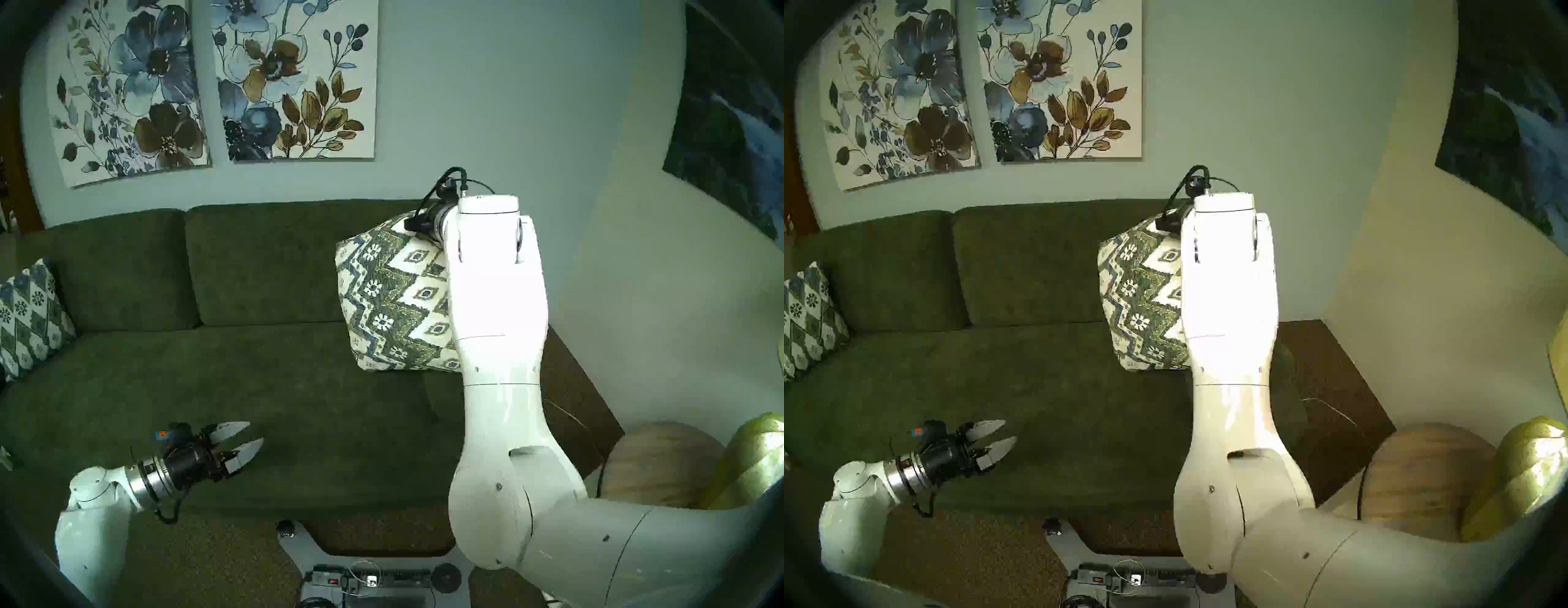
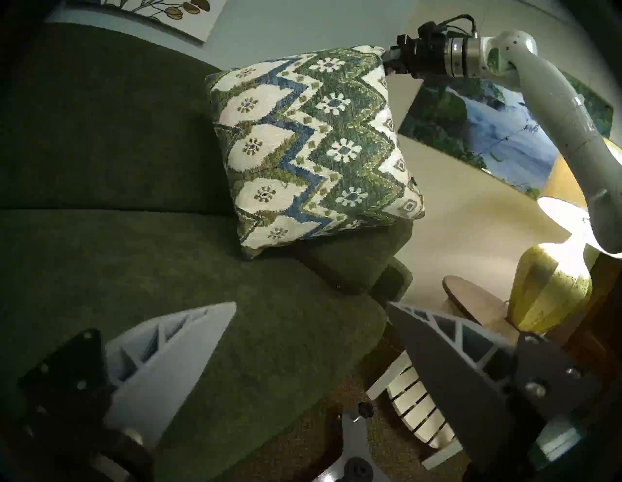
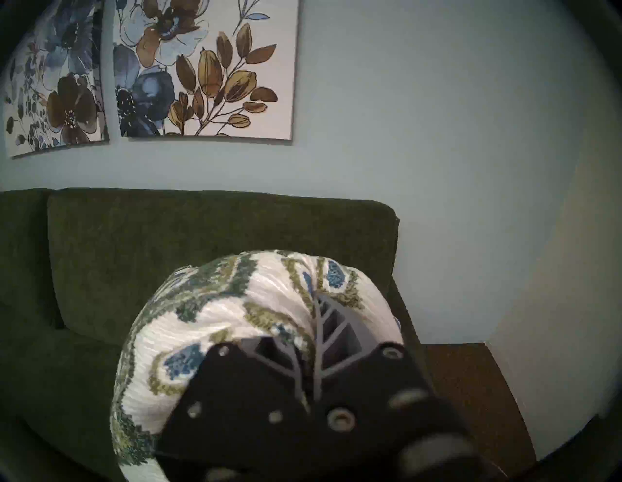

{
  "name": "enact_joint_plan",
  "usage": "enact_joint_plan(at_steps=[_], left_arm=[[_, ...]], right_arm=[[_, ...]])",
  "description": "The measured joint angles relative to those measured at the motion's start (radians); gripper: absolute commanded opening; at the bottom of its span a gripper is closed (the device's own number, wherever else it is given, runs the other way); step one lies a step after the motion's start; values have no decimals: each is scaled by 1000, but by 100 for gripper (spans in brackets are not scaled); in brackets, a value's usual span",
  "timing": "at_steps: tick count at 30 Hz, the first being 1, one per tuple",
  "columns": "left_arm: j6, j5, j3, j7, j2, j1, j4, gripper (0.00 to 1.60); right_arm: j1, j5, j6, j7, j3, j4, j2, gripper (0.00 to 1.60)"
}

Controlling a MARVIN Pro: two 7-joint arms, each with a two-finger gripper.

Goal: Fix throw pillow on sofa

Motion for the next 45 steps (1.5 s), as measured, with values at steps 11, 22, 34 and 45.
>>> enact_joint_plan(at_steps=[11, 22, 34, 45], left_arm=[[-9, 0, 0, -2, 0, -2, 3, 160], [-18, 0, 1, -4, 1, -3, 6, 160], [-25, 0, 2, -6, 1, -4, 8, 160], [-32, 0, 7, -12, 1, -7, 11, 160]], right_arm=[[50, 7, 0, -47, 25, 38, -6, 0], [106, 32, 0, -91, 50, 62, -24, 0], [156, 71, -3, -130, 103, 94, -44, 0], [212, 121, -31, -209, 197, 266, -73, 0]])
